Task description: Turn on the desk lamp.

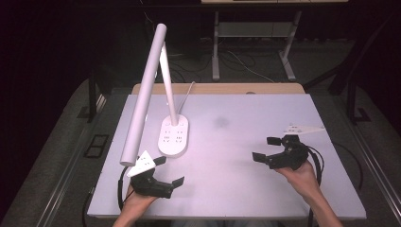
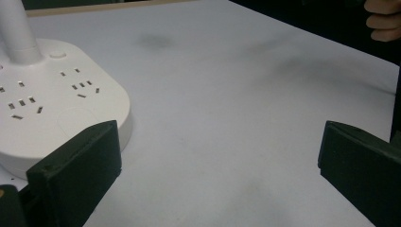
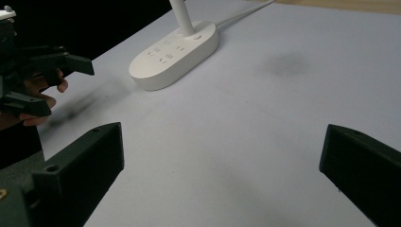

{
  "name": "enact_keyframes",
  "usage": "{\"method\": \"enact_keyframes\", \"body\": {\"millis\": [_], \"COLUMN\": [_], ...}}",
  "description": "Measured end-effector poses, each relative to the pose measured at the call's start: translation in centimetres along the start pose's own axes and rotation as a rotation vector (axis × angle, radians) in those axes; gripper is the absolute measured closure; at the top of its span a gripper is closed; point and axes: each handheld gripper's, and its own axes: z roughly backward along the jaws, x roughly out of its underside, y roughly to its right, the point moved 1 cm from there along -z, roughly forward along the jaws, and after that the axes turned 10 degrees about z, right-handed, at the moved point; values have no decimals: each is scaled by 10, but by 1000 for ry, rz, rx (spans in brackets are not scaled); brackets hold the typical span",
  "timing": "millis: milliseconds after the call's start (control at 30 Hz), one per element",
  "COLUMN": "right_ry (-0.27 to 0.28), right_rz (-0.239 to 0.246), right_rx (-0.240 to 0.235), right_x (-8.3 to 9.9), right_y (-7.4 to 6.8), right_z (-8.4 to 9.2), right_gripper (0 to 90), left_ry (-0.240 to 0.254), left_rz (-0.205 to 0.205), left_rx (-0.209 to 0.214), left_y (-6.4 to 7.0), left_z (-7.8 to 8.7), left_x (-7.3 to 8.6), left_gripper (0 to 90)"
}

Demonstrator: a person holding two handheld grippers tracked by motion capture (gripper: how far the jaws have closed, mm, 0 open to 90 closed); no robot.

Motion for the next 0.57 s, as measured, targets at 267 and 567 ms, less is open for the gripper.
{"method": "enact_keyframes", "body": {"millis": [267, 567], "right_ry": [2, -18], "right_rz": [-20, -54], "right_rx": [36, 87], "right_x": [29, 59], "right_y": [-6, -7], "right_z": [18, 28], "right_gripper": [2, 2], "left_ry": [1, -6], "left_rz": [4, 8], "left_rx": [-1, -4], "left_y": [0, -1], "left_z": [0, -1], "left_x": [0, 0], "left_gripper": [0, 0]}}
